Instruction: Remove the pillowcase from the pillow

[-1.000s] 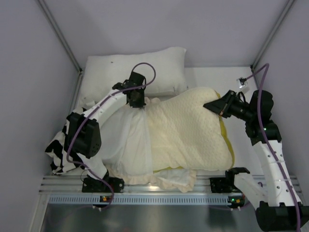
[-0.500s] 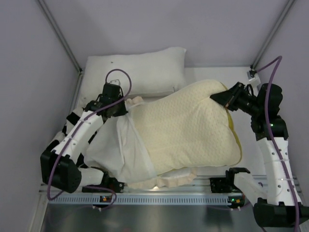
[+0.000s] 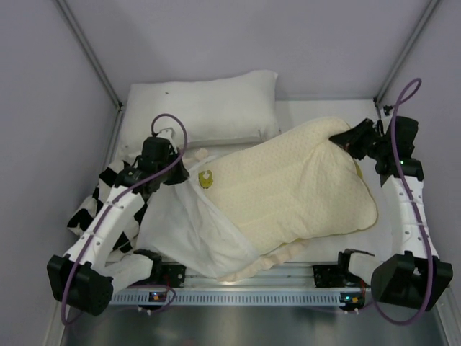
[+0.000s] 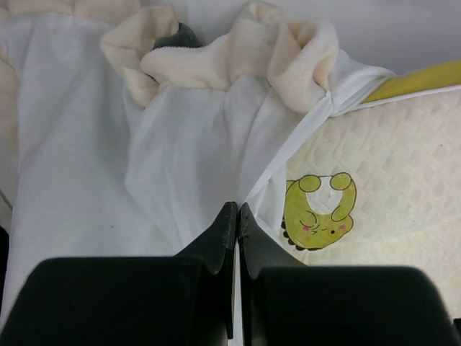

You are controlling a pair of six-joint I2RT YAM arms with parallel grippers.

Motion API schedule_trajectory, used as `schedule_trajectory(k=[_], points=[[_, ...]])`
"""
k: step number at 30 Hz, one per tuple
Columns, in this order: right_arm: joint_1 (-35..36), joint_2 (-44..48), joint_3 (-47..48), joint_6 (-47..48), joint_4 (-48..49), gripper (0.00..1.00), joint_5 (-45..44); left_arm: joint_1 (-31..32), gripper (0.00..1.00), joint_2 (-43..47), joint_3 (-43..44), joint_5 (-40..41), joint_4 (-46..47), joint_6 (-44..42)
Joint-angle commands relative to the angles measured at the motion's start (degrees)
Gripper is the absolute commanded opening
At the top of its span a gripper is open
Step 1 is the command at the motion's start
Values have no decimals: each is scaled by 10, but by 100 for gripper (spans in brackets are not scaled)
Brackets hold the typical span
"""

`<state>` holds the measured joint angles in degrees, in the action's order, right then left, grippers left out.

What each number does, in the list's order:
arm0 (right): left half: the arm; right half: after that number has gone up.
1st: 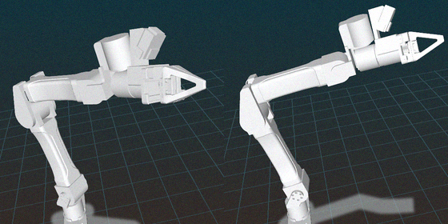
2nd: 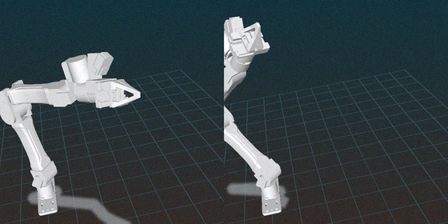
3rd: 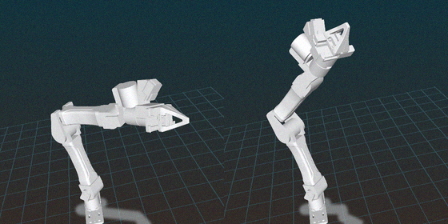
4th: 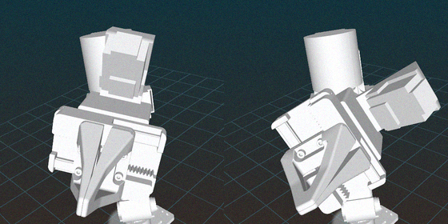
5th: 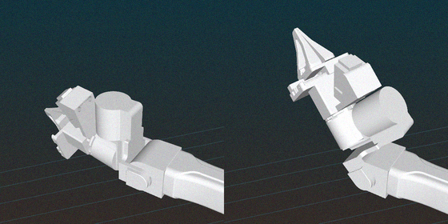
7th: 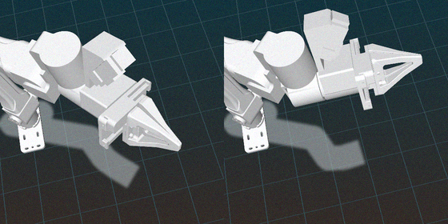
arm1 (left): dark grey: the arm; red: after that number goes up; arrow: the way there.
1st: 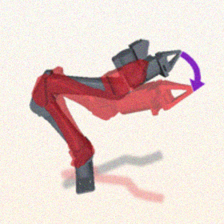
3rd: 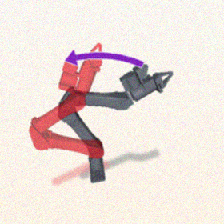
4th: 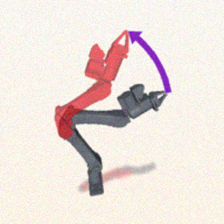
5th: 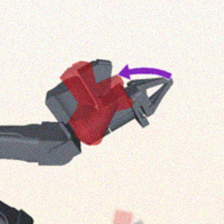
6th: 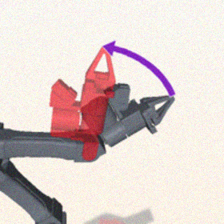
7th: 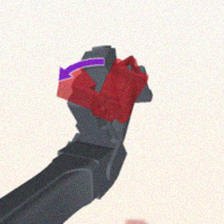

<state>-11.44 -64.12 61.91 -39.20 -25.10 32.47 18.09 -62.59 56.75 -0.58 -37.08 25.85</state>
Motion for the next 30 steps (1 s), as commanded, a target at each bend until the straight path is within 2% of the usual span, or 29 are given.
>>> schedule_trajectory(k=[1,2,3,6,11,14,16,21,23,27,28,29,30], points=[[16,8,-17,13,80,23,-72,-6,0,18,-13,-22,-14,3],[19,1,-20,31,73,35,-74,-6,0,20,-14,-26,-14,3],[22,-4,-20,38,68,52,-72,-6,0,23,-16,-32,-12,2],[34,-20,-13,68,46,66,-74,-6,0,32,-15,-48,-8,6],[54,-14,11,114,4,75,-118,-6,0,41,-6,-79,3,16],[98,6,37,147,-26,83,-225,-6,0,47,2,-100,9,25],[129,13,49,157,-42,85,-264,-6,0,55,6,-115,18,31],[135,-15,116,178,-71,91,-350,-6,0,70,22,-142,35,53],[134,-41,166,183,-79,93,-341,-6,0,73,29,-159,38,61],[144,-67,227,185,-72,96,-263,-6,0,81,54,-186,38,72],[148,-71,229,192,-55,96,-221,-6,0,84,57,-189,39,73],[153,-73,222,192,-18,97,-115,-6,0,91,62,-200,38,75],[168,-78,217,191,0,97,-62,-6,0,93,71,-205,39,78]])
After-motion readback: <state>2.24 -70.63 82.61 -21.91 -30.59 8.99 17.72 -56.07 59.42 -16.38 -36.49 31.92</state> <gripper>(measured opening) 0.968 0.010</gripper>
